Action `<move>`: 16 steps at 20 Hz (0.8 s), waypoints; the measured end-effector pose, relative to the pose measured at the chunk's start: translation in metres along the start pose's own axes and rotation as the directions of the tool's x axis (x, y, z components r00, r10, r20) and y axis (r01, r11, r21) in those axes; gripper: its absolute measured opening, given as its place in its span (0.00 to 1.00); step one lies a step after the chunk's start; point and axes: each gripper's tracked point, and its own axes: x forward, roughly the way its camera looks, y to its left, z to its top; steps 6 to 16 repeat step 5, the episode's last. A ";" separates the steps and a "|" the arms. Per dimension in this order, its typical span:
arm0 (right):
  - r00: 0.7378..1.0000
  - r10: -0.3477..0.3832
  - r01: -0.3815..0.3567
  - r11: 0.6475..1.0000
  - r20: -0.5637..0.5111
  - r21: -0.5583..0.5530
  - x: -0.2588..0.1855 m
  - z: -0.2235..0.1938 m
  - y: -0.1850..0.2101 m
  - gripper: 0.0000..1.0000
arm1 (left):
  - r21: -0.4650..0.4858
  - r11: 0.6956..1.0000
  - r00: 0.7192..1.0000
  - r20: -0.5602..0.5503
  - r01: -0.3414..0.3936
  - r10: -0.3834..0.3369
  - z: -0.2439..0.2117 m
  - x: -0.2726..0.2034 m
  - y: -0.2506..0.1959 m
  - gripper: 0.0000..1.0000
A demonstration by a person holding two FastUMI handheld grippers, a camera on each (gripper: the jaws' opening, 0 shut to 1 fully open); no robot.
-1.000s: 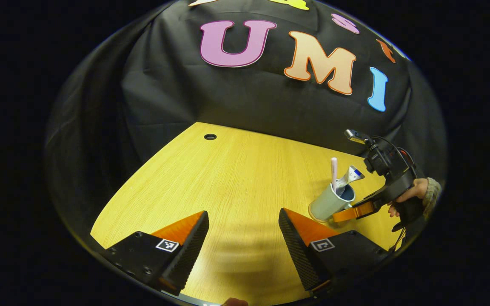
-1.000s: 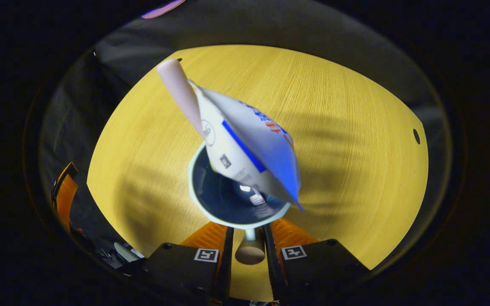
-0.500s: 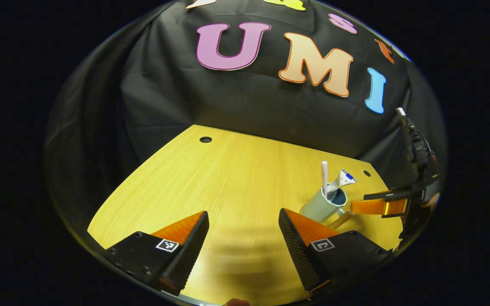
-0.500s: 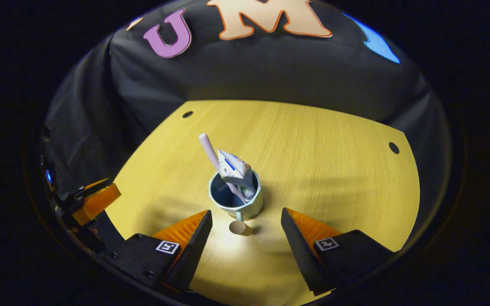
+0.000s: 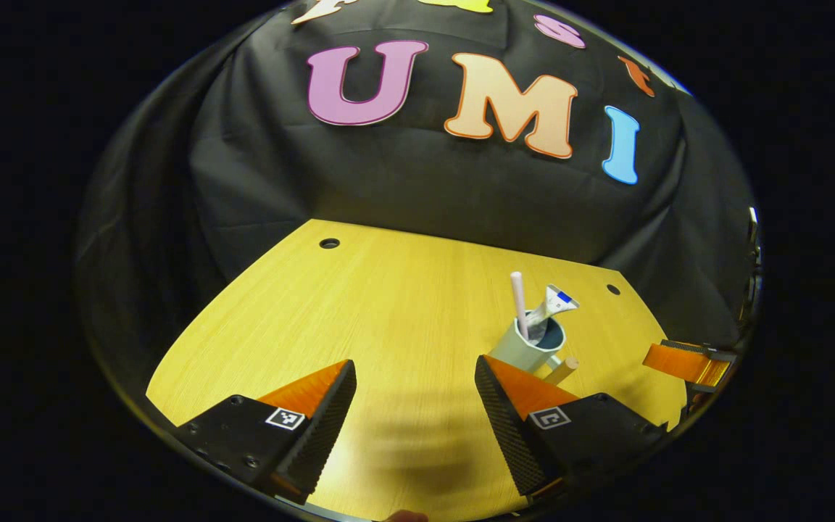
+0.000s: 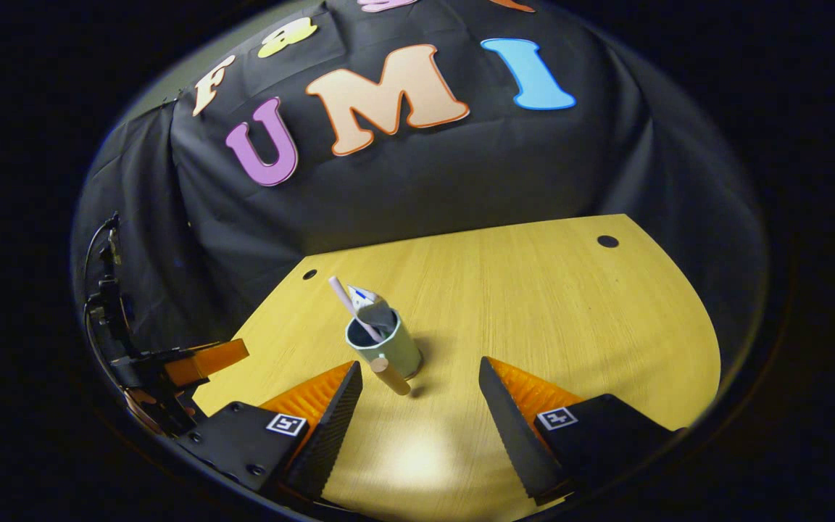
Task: Put the toothbrush and toothpaste on the desktop into the cup, then pick up the cup and place it on the coaster on the desktop.
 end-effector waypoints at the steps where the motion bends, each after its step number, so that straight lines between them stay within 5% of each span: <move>1: 1.000 0.000 0.000 1.000 0.006 0.030 -0.001 -0.002 -0.001 0.99 | 0.008 1.000 1.000 0.000 0.009 -0.009 0.001 0.002 -0.004 0.96; 5: 0.997 -0.057 0.054 0.996 0.048 0.070 -0.012 0.006 -0.026 0.95 | 0.025 0.999 0.999 0.001 0.034 -0.034 0.002 0.005 -0.016 0.96; 16: 0.997 -0.057 0.054 0.996 0.048 0.070 -0.012 0.006 -0.026 0.95 | 0.025 0.999 0.999 0.001 0.034 -0.034 0.002 0.005 -0.016 0.96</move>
